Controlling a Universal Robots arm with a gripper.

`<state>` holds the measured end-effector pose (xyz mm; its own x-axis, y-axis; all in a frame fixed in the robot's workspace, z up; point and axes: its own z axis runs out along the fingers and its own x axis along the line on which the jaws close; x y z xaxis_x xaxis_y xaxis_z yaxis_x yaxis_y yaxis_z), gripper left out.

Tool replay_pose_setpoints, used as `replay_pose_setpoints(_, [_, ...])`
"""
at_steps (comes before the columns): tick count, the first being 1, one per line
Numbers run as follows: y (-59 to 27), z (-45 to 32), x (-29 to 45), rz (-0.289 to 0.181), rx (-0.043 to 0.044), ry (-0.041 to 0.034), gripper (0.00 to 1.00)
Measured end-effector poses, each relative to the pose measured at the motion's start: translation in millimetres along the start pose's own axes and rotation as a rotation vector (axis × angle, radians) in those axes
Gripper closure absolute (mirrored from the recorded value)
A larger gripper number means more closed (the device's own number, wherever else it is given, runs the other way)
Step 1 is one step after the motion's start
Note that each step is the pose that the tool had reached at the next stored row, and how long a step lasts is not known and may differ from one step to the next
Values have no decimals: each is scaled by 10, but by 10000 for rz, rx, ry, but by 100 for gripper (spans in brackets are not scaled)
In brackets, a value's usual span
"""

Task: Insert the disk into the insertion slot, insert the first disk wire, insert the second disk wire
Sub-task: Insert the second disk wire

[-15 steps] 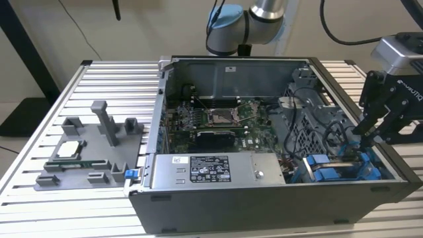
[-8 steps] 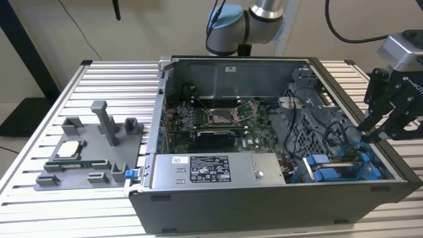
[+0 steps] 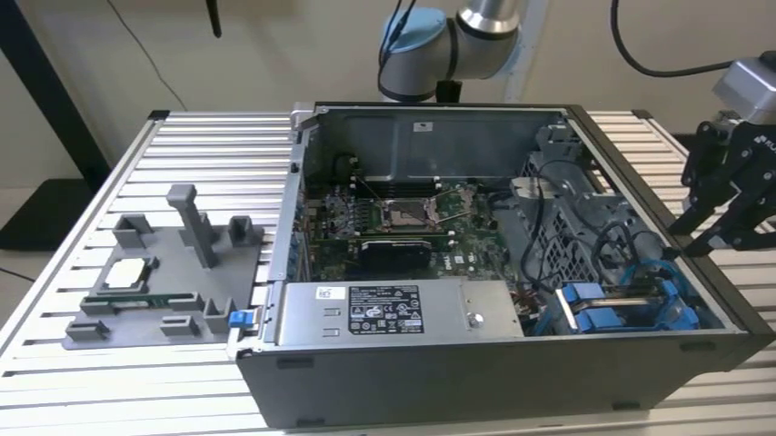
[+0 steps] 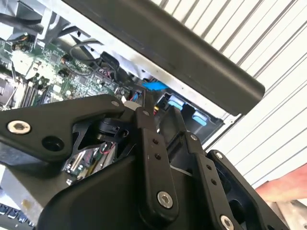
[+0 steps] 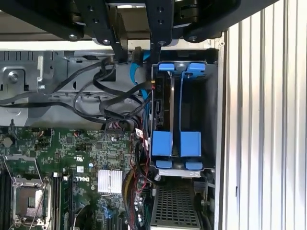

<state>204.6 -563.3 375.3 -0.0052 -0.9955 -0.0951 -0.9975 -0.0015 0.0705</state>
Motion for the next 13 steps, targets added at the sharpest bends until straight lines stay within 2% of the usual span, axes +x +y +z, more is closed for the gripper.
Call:
replay_pose_setpoints(3, [-45,-1,-4,-1,-3,3,0])
replay_pose_setpoints(7, [-46,8,-2,4,-24,9,0])
replay_pose_setpoints(8, [-47,14,-1,6,-80,15,0])
replay_pose_setpoints(9, [-48,15,-1,16,-173,25,0])
replay_pose_setpoints(11, [-49,20,-1,41,-417,35,0])
replay_pose_setpoints(12, [-51,23,0,51,-515,40,0])
replay_pose_setpoints(13, [-54,32,0,57,-575,38,0])
